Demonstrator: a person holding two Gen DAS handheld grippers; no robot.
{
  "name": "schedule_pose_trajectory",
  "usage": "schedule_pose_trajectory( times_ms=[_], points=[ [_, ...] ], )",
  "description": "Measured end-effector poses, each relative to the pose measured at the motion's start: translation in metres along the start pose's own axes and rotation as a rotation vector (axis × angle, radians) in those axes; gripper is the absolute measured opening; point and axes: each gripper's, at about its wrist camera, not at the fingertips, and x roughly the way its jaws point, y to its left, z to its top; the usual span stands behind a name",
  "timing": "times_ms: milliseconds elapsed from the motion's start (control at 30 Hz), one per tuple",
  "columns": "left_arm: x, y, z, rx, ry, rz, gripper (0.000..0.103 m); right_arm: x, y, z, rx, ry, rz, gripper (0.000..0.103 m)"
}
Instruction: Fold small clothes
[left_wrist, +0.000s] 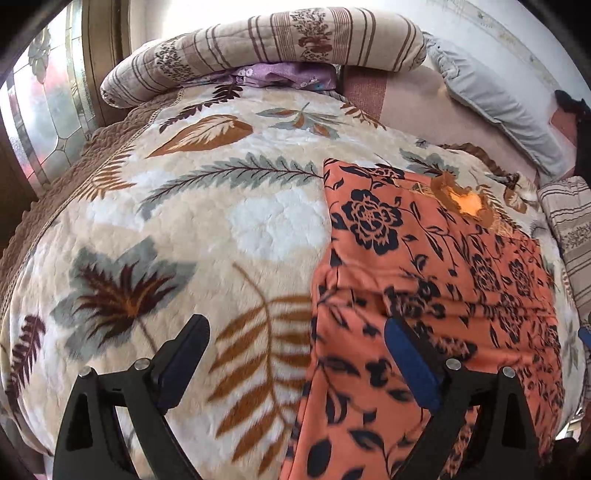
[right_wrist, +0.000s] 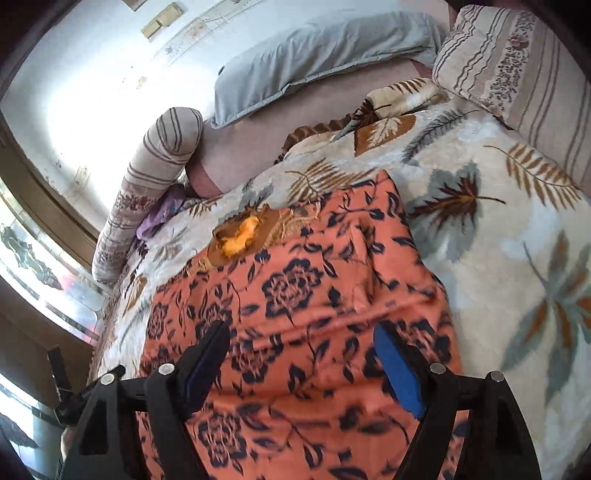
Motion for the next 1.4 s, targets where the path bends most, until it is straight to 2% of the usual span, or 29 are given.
schedule_pose_trajectory(
  times_ms=[167, 300, 433, 567, 633, 667, 733, 767, 800, 833, 933, 1000, 1067, 1133, 1167, 1200, 1267, 1400],
  points=[
    [-0.053, 0.014, -0.062, -0.027, -0.026, -0.041, 0.096, -0.062, -0.041, -0.060, 0.068, 0.006, -0.060, 0.083],
    [-0.076, -0.004, -0.097, 0.001, -0.015, -0.104, 0.096, -0.087, -0.062, -0.091, 0.100, 0.022, -0.073, 0.083],
    [-0.092, -0.031, -0.116, 0.044, -0.023, -0.126, 0.096, -0.102, -0.056, -0.107, 0.099, 0.011, -0.026, 0.083],
    [-0.088, -0.042, -0.129, 0.052, 0.008, -0.084, 0.096, -0.101, -0.036, -0.110, 0.090, 0.004, 0.054, 0.083],
    [-0.071, -0.039, -0.137, 0.034, 0.061, -0.054, 0.096, -0.088, -0.035, -0.115, 0.097, 0.033, 0.094, 0.087],
    [-0.056, -0.035, -0.144, 0.027, 0.114, -0.027, 0.096, -0.077, -0.041, -0.118, 0.120, 0.074, 0.100, 0.089],
    [-0.021, -0.028, -0.158, 0.034, 0.267, 0.042, 0.096, -0.041, -0.064, -0.131, 0.240, 0.247, 0.011, 0.089],
    [-0.024, -0.029, -0.160, 0.056, 0.236, 0.041, 0.096, -0.030, -0.075, -0.138, 0.300, 0.304, 0.004, 0.089],
    [-0.031, -0.032, -0.160, 0.076, 0.224, 0.047, 0.096, -0.038, -0.075, -0.135, 0.309, 0.254, 0.018, 0.089],
    [-0.038, -0.034, -0.158, 0.081, 0.220, 0.042, 0.096, -0.046, -0.072, -0.131, 0.308, 0.241, 0.025, 0.089],
    [-0.067, -0.041, -0.147, 0.085, 0.088, 0.018, 0.096, -0.067, -0.062, -0.119, 0.253, 0.161, 0.022, 0.089],
    [-0.077, -0.047, -0.140, 0.110, 0.033, 0.006, 0.096, -0.075, -0.055, -0.113, 0.216, 0.131, 0.057, 0.089],
    [-0.068, -0.045, -0.138, 0.101, 0.045, -0.010, 0.096, -0.071, -0.052, -0.112, 0.196, 0.137, 0.076, 0.089],
    [-0.032, -0.036, -0.148, 0.081, 0.210, 0.053, 0.096, -0.052, -0.056, -0.118, 0.211, 0.204, 0.054, 0.089],
    [-0.024, -0.034, -0.154, 0.081, 0.238, 0.053, 0.098, -0.039, -0.062, -0.122, 0.248, 0.268, 0.002, 0.089],
    [-0.033, -0.036, -0.154, 0.101, 0.187, 0.054, 0.098, -0.029, -0.067, -0.126, 0.280, 0.326, -0.033, 0.089],
    [-0.044, -0.041, -0.149, 0.134, 0.177, 0.034, 0.098, -0.033, -0.064, -0.119, 0.278, 0.295, -0.024, 0.090],
    [-0.067, -0.045, -0.112, 0.140, 0.041, 0.003, 0.098, -0.040, -0.044, -0.082, 0.178, 0.213, 0.006, 0.090]
  ],
)
